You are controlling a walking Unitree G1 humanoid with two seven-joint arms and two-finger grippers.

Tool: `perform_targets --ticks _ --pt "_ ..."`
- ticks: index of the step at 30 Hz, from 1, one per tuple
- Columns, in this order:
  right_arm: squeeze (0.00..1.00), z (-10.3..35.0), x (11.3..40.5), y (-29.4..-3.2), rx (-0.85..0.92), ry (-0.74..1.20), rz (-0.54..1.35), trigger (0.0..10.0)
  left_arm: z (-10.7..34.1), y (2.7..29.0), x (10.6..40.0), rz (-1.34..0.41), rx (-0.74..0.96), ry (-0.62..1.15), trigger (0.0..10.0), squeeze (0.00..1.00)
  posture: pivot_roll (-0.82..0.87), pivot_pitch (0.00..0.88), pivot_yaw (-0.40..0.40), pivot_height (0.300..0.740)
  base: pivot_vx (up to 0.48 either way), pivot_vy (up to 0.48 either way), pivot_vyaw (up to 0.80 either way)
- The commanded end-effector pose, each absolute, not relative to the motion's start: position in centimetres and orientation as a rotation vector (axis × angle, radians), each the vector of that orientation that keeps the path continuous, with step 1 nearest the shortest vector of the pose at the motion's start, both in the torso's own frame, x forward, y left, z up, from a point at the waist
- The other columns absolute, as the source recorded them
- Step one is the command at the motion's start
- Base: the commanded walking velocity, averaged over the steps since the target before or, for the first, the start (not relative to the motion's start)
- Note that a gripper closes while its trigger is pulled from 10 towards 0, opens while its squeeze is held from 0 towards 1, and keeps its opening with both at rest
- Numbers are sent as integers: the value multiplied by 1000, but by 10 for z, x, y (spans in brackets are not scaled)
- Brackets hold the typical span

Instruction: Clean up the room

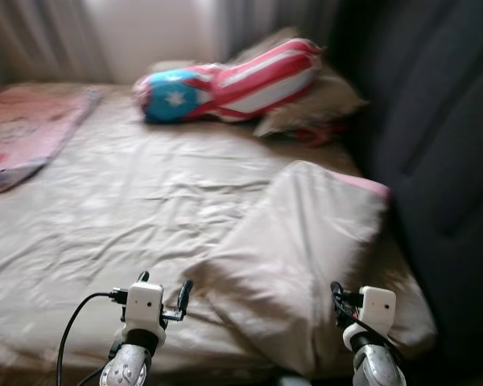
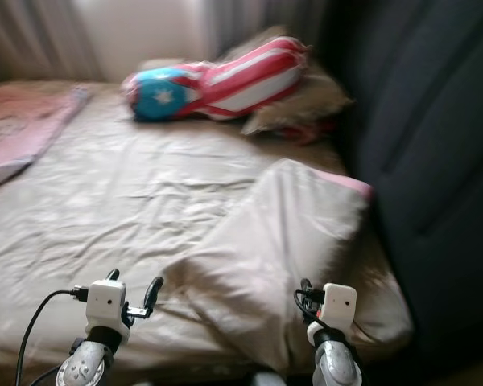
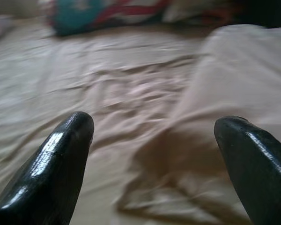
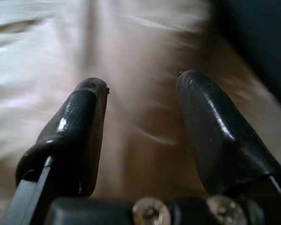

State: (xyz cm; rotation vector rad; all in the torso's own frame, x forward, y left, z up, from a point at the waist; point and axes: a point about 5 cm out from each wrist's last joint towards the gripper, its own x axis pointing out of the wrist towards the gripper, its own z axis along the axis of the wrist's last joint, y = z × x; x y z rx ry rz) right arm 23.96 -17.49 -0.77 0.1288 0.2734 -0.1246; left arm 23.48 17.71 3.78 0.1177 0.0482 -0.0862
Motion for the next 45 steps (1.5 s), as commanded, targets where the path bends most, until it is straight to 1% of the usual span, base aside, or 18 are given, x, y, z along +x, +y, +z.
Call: perform_targets --ticks 1,8,10,13,17,19,21,22,23,26,28,30,32,37,45 --pt "0 -12 239 -180 129 299 -144 10000 40 174 237 -95 121 46 10000 0 -69 73 -50 658 0 0 0" --pt "0 -19 246 -175 163 369 -89 10000 41 174 237 -93 123 48 10000 0 -61 92 -46 658 0 0 0" --pt "0 -18 255 -173 186 396 -56 10000 42 175 237 -95 126 46 10000 0 -59 102 -40 658 0 0 0" --pt "0 -16 260 -173 185 398 -45 10000 42 175 237 -95 127 46 10000 0 -57 106 -38 658 0 0 0" --pt "0 -14 269 -169 175 416 24 10000 43 174 237 -98 129 47 10000 0 -54 114 -35 658 0 0 0" --pt "0 -15 276 -160 147 494 129 10000 44 174 236 -105 134 47 10000 0 -41 129 -28 658 0 0 0" --pt "0 -12 281 -159 135 489 134 10000 45 174 235 -106 137 46 10000 0 -35 136 -26 658 0 0 0" --pt "490 -11 284 -161 163 504 99 10000 45 175 234 -109 143 46 10000 0 -22 144 -20 658 0 0 0" --pt "1000 -11 285 -163 149 516 72 10000 46 176 233 -111 148 47 10000 0 -18 147 -19 658 0 0 0" --pt "1000 -10 289 -171 142 541 -26 10000 48 179 229 -110 160 49 10000 0 4 163 -12 658 0 0 0" --pt "1000 -9 291 -172 193 554 -54 10000 49 182 226 -113 171 50 10000 0 18 174 -6 658 0 0 0" --pt "1000 -9 292 -171 192 560 -60 10000 51 184 224 -110 173 49 10000 0 24 184 -2 658 0 0 0" --pt "1000 -9 292 -169 198 567 -59 10000 54 186 222 -106 179 50 10000 0 31 192 2 658 0 0 0" --pt "1000 -7 295 -159 322 534 -28 10000 63 190 214 -110 190 46 10000 0 61 224 25 658 0 0 0" --pt "1000 -15 286 -148 361 580 41 10000 68 190 209 -131 204 56 10000 0 66 245 42 658 0 0 0"
